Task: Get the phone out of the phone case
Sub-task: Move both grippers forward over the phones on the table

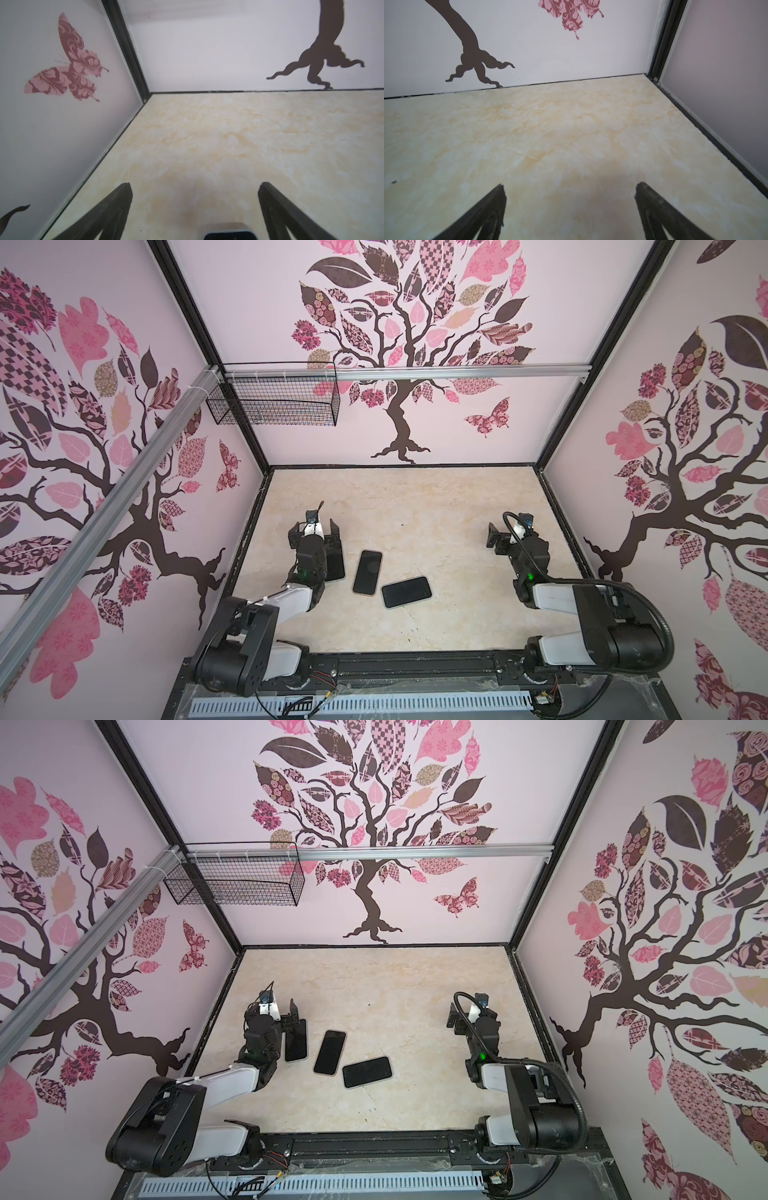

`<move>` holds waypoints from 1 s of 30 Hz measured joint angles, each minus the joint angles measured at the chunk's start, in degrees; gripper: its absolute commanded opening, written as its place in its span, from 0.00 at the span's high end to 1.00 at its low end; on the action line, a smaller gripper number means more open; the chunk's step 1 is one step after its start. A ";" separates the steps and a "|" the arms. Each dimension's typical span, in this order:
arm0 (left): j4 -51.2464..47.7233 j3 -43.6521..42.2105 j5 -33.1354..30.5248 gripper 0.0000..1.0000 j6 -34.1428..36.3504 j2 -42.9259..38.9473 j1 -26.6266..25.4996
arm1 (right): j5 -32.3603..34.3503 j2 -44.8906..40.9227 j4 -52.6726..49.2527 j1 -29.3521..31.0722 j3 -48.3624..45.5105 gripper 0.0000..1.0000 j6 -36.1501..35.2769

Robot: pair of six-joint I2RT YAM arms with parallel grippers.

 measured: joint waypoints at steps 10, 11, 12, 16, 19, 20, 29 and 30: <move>-32.76 14.19 -10.19 0.01 -18.84 -10.69 -3.19 | -2.25 -11.19 -16.72 0.00 6.69 0.00 17.00; -38.47 17.11 -11.34 0.02 -22.71 -10.75 -3.19 | -2.27 -11.58 -20.35 0.00 8.37 0.00 19.80; -42.60 19.23 -11.91 0.01 -25.42 -10.64 -3.17 | -2.29 -11.63 -23.47 0.00 9.68 0.00 22.08; -56.72 25.40 -9.64 0.01 -34.34 -10.75 -3.08 | -5.29 -11.65 -34.18 -0.02 13.75 0.00 27.96; -63.12 25.75 -4.11 0.02 -35.95 -11.54 -3.45 | -7.76 -12.22 -39.12 0.04 13.42 0.00 31.34; -65.07 25.75 -2.82 0.02 -35.95 -11.76 -4.33 | -8.09 -12.61 -41.24 0.00 13.33 0.00 32.50; -70.97 25.73 7.96 0.02 -32.72 -14.32 -18.60 | -16.06 -17.77 -47.71 0.00 11.56 0.00 36.39; -70.97 25.73 9.49 0.02 -32.44 -14.29 -19.47 | -16.70 -18.08 -48.02 0.07 11.78 0.01 36.41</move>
